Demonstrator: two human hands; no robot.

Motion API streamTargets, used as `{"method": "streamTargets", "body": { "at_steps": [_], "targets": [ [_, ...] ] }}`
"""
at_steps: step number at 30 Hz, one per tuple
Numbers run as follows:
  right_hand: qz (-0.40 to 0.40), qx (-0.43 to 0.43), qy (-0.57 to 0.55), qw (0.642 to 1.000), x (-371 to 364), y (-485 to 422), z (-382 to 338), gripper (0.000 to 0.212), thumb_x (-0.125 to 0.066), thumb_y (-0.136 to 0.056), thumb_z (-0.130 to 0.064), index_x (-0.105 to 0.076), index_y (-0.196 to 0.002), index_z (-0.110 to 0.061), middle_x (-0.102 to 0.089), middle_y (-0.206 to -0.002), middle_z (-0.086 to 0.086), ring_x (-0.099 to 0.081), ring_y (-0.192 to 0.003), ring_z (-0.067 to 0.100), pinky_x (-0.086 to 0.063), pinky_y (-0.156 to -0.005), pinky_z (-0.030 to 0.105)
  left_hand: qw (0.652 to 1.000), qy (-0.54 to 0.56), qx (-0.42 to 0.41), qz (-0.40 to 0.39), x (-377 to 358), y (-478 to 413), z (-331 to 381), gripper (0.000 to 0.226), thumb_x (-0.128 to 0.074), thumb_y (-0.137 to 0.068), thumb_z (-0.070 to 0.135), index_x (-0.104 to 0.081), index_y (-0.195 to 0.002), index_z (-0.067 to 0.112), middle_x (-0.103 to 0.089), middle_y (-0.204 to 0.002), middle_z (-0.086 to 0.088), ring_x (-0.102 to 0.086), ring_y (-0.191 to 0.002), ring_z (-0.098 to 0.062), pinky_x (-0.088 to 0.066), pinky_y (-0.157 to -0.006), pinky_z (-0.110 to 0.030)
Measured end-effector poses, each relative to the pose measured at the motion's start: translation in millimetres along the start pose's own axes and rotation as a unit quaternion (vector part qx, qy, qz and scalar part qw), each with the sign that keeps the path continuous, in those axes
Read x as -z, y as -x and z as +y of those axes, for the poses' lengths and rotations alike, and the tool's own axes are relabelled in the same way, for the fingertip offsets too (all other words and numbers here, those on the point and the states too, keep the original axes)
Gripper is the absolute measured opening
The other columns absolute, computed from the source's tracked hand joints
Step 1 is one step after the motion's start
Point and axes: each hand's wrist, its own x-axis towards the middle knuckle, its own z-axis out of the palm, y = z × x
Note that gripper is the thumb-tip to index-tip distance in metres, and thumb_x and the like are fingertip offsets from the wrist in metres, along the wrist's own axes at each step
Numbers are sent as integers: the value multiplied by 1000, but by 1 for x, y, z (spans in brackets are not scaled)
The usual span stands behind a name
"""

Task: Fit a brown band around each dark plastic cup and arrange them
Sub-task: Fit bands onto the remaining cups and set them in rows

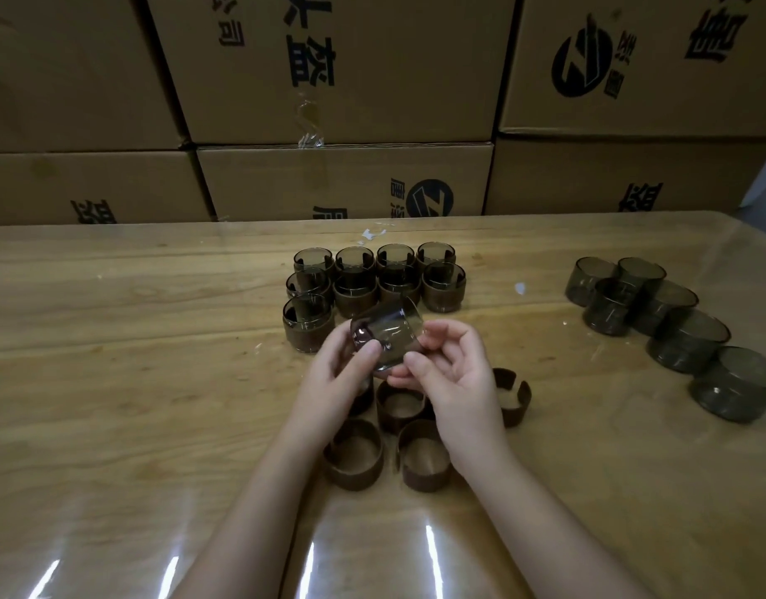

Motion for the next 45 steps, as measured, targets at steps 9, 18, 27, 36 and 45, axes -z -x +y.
{"method": "streamTargets", "body": {
  "at_steps": [9, 18, 27, 36, 45],
  "targets": [
    [-39, 175, 425, 887, 33, -9, 14, 43, -49, -92, -40, -51, -131, -22, -48, -125, -13, -57, -103, 1, -53, -79, 19, 997, 5, -22, 80, -7, 0, -12, 54, -71, -67, 49, -57, -116, 30, -69, -108, 2, -68, -88, -28, -59, -73, -41],
    [-8, 184, 447, 875, 33, -7, 27, 44, -40, -95, -34, -55, -134, -20, -49, -133, -19, -45, -126, -2, -37, -99, 15, 997, -19, -17, 79, -6, 0, -13, 61, -75, -70, 41, -52, -127, 36, -67, -112, 7, -68, -66, -12, -53, -67, -21],
    [9, 201, 432, 879, 32, -7, 29, 40, -43, -93, -29, -66, -122, -14, -59, -126, -13, -54, -118, 7, -32, -98, 5, 993, -50, -34, 100, -5, 0, -13, 56, -77, -79, 18, -50, -119, 47, -62, -113, 16, -61, -66, -7, -54, -72, -22],
    [2, 242, 398, 885, 33, -8, 28, 37, -47, -94, -21, -62, -126, -11, -59, -127, -9, -53, -121, 7, -37, -104, 17, 991, -64, -33, 109, -6, -1, -14, 61, -74, -66, 42, -47, -120, 47, -58, -120, 7, -66, -67, -15, -57, -76, -29],
    [-2, 291, 393, 872, 32, -9, 24, 35, -46, -96, -16, -61, -127, -6, -58, -132, -1, -53, -125, 13, -39, -105, 21, 992, -98, -27, 81, -5, 0, -11, 64, -72, -64, 48, -44, -121, 52, -60, -114, 12, -68, -73, -21, -56, -87, -45]
  ]
}}
